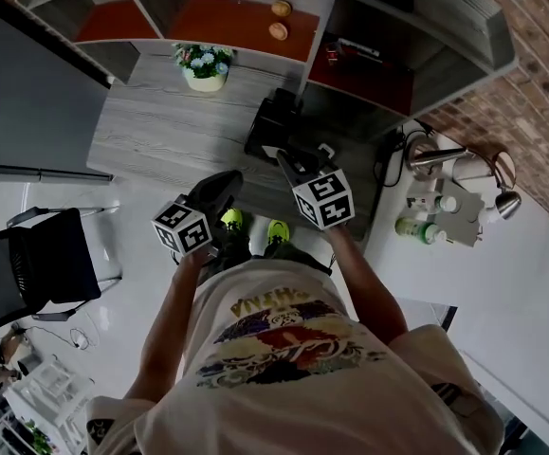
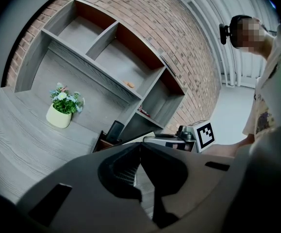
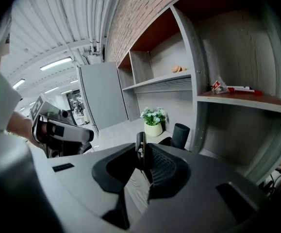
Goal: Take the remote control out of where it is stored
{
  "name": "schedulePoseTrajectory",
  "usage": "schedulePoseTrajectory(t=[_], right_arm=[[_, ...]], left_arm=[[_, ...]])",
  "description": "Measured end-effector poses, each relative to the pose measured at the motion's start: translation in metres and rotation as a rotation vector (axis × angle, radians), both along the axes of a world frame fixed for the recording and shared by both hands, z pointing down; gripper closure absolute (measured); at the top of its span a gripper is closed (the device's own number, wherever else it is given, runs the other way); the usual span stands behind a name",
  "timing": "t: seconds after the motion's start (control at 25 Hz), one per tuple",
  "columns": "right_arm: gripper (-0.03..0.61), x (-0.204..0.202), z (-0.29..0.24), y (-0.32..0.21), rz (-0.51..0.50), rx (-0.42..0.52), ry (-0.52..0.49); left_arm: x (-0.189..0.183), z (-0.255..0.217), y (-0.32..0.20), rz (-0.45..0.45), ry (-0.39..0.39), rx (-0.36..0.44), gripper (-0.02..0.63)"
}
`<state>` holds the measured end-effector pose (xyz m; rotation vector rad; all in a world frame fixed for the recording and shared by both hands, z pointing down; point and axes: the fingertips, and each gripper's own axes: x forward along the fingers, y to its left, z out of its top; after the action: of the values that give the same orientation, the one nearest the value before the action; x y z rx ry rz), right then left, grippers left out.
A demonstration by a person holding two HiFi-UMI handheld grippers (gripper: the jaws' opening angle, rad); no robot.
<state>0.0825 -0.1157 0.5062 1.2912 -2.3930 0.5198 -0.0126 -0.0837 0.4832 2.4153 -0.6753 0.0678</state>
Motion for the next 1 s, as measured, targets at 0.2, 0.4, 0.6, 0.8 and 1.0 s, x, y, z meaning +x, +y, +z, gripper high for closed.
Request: schedulePoseTrajectory(t=[0.2,0.4,0.6,0.8,1.0], right_arm=[[0.512,-0.030,0.005,-0.009,0.020,-0.031,-0.025],[0.512,-0.055,0.015,-0.017,0.060,-0.062,-0.044],[0.512,-0.072,0.034,-0.024,0.120,-0.095,-0.068],[0.512,-0.095,0.057,-0.027,0.197,-0.123,-0.100],[0.512,-0.112,0.086,-0.030,0.284,-0.110,-0.104]], left_arm=[[-0.027,0.004,-0.012,0.024,-0.006,-0.024,0.609],[-0.057,0.005,-0.030,0.039,-0.034,-0.032,0.608],[-0.075,0.017,-0.039,0.089,-0.061,-0.053,0.607],[-0.091,0.029,-0.039,0.152,-0.076,-0.085,0.607],[-0.115,0.044,-0.042,0.176,-0.112,-0.106,0.609]])
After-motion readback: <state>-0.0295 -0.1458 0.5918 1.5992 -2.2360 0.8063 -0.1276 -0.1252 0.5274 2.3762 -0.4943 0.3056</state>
